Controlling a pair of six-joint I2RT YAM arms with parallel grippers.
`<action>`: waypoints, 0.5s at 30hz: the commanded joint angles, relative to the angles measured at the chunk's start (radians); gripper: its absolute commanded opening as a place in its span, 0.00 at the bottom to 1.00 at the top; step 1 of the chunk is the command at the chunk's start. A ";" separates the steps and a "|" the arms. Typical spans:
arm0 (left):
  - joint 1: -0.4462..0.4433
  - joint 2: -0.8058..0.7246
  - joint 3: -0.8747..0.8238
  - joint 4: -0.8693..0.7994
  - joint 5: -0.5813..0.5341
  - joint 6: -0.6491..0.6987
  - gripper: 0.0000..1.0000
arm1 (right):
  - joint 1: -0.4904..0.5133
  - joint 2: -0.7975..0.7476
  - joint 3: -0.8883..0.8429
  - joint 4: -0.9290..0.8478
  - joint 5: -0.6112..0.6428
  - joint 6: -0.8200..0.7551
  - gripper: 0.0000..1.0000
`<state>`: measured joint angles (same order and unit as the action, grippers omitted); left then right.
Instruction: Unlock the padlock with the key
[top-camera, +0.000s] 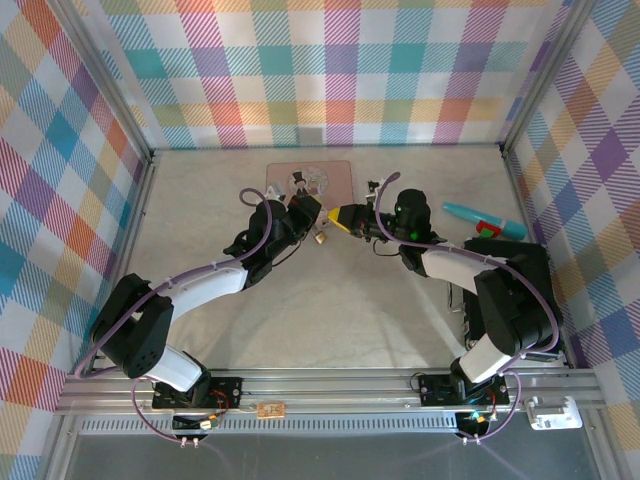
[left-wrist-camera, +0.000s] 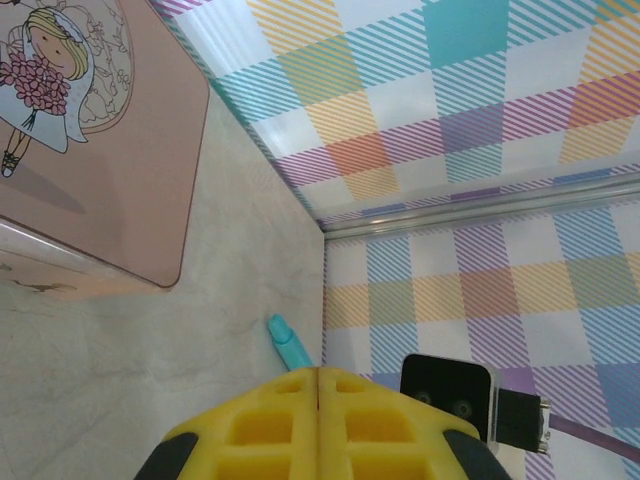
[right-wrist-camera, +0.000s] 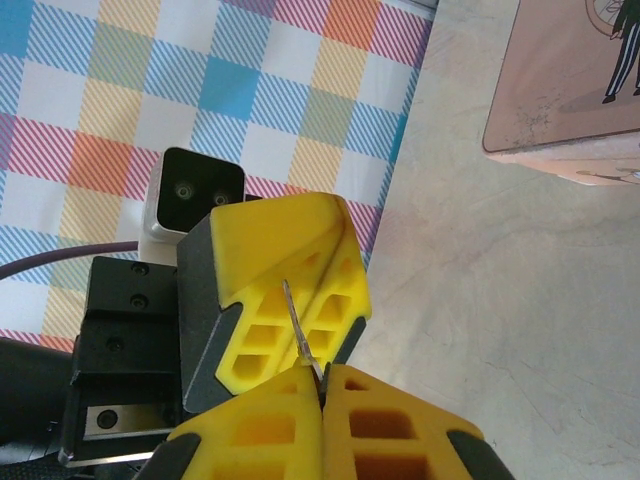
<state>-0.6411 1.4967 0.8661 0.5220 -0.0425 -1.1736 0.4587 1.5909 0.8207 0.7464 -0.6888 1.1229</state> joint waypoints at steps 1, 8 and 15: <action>-0.011 -0.029 -0.023 -0.002 -0.016 -0.012 0.00 | 0.006 0.009 0.034 0.051 0.008 0.003 0.00; -0.008 -0.067 -0.038 -0.035 -0.047 -0.023 0.51 | -0.003 -0.022 0.060 -0.172 -0.039 -0.125 0.00; 0.037 -0.086 -0.059 -0.095 0.061 0.015 0.61 | -0.054 -0.079 0.119 -0.510 -0.076 -0.358 0.00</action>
<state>-0.6273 1.4281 0.8272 0.4686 -0.0402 -1.1900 0.4263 1.5536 0.8894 0.4282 -0.7322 0.9245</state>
